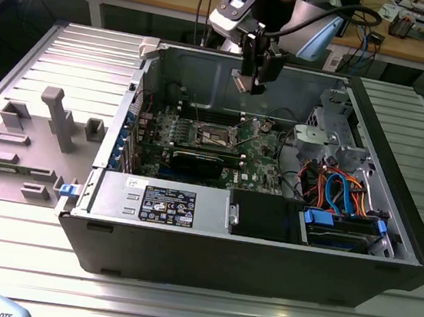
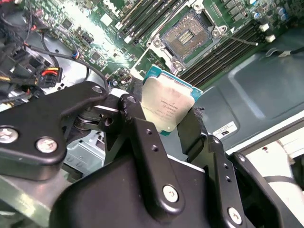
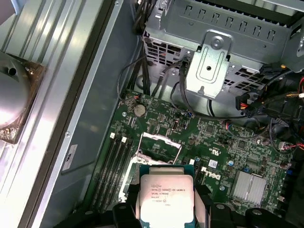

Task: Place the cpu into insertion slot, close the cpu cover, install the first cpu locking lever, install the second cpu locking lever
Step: 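Place the cpu into insertion slot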

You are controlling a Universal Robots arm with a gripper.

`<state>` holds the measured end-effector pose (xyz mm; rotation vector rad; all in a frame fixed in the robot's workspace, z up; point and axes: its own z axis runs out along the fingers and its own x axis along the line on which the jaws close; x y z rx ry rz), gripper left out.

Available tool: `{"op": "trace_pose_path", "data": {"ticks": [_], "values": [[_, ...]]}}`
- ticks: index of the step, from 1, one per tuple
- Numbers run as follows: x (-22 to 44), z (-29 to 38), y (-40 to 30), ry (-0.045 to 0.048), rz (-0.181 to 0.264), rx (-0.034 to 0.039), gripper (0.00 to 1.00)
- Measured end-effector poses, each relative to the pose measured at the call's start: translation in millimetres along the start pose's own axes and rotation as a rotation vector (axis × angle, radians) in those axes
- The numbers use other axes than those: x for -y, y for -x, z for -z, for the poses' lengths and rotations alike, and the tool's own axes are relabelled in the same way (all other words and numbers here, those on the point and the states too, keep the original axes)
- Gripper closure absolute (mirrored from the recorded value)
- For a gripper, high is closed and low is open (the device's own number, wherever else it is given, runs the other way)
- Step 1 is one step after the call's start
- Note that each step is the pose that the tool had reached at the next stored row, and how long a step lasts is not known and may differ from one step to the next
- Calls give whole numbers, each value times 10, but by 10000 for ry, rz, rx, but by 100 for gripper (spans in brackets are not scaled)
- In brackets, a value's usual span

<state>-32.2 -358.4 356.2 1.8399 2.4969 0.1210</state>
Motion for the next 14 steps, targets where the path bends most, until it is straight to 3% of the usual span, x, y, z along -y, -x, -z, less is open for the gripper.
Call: {"op": "trace_pose_path", "data": {"ticks": [2, 14], "values": [[0, -5, 0, 6, -437, 38, 46], [3, -17, 0, 17, -1099, 94, 46]]}}
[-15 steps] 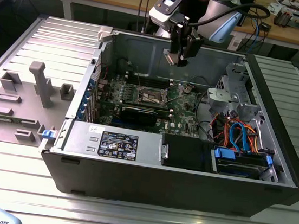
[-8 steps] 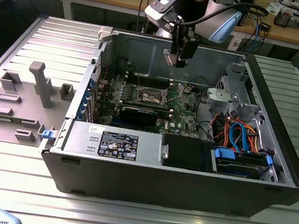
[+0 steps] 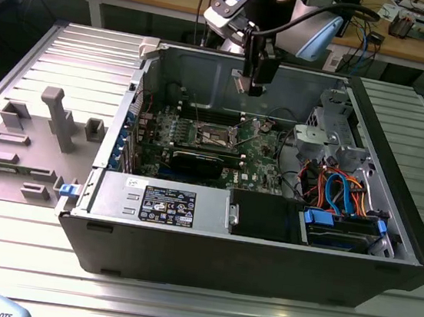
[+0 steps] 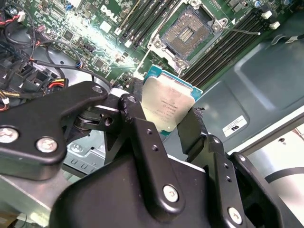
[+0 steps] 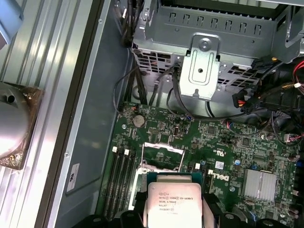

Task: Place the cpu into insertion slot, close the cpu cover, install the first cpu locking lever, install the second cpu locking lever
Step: 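Place the cpu into insertion slot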

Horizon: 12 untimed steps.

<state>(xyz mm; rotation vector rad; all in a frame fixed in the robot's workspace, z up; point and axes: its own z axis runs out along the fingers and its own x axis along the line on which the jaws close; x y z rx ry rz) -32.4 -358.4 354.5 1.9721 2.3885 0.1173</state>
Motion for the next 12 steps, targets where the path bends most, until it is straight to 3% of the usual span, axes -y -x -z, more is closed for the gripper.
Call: {"op": "trace_pose_path", "data": {"ticks": [12], "values": [[3, 0, -1, 0, -36, 3, 46]]}}
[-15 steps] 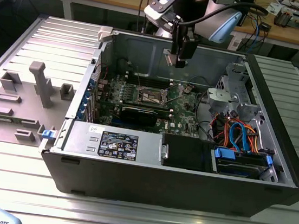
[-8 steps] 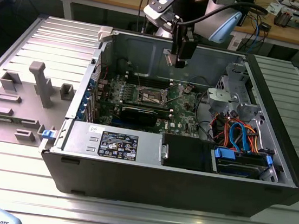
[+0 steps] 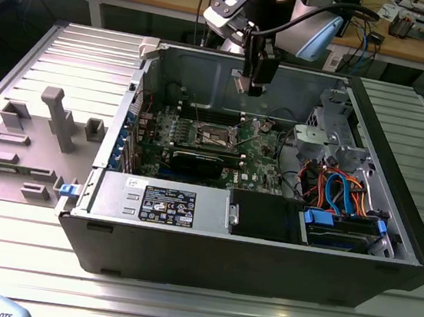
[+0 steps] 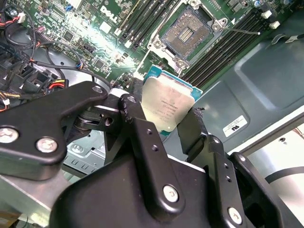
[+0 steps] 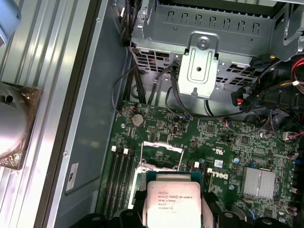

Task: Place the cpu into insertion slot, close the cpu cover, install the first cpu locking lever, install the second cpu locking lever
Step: 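Place the cpu into insertion slot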

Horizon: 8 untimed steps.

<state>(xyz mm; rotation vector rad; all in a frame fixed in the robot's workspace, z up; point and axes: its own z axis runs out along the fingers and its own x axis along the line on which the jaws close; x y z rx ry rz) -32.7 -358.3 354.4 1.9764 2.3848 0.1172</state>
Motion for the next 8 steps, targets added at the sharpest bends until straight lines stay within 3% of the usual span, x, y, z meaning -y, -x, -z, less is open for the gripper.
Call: {"op": "trace_pose_path", "data": {"ticks": [4, 8], "values": [[4, -3, -1, 0, -24, 2, 46], [20, -43, -7, 7, -405, 34, 46]]}}
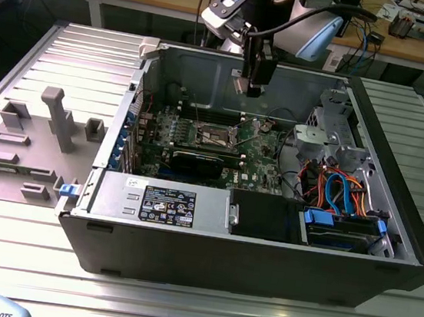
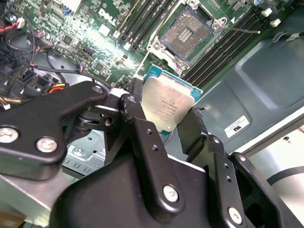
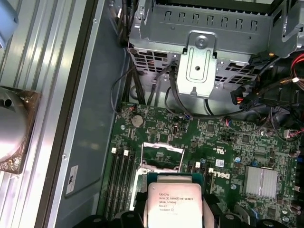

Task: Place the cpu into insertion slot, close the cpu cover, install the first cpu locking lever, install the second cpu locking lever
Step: 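Place the cpu into insertion slot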

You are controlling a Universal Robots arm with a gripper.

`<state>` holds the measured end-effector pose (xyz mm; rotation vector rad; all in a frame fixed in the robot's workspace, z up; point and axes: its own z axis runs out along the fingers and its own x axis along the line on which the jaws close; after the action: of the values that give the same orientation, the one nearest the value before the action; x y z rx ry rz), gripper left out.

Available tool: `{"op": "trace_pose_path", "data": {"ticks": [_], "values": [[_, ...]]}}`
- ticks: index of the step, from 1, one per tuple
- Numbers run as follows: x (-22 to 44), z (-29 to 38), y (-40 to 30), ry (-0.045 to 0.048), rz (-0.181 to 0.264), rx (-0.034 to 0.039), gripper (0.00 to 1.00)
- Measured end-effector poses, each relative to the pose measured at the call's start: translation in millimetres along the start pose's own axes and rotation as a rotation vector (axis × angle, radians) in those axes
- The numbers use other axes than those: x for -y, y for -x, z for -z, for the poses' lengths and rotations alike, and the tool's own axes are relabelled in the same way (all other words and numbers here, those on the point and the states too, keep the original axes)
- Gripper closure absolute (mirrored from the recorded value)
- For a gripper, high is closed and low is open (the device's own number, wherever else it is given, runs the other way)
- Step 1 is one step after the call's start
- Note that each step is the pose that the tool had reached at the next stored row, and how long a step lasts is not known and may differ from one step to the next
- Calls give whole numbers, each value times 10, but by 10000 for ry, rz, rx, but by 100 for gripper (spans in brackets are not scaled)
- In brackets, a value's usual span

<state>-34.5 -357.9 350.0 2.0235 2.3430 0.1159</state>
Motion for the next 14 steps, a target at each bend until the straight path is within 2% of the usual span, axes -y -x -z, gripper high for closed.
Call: {"op": "trace_pose_path", "data": {"ticks": [2, 6, 8, 14], "values": [[15, -16, -4, 2, -148, 14, 46], [101, -34, -17, 2, -174, 15, 46], [113, -41, -18, 1, -198, 18, 46], [119, -88, -18, 5, -1001, 84, 46]]}}
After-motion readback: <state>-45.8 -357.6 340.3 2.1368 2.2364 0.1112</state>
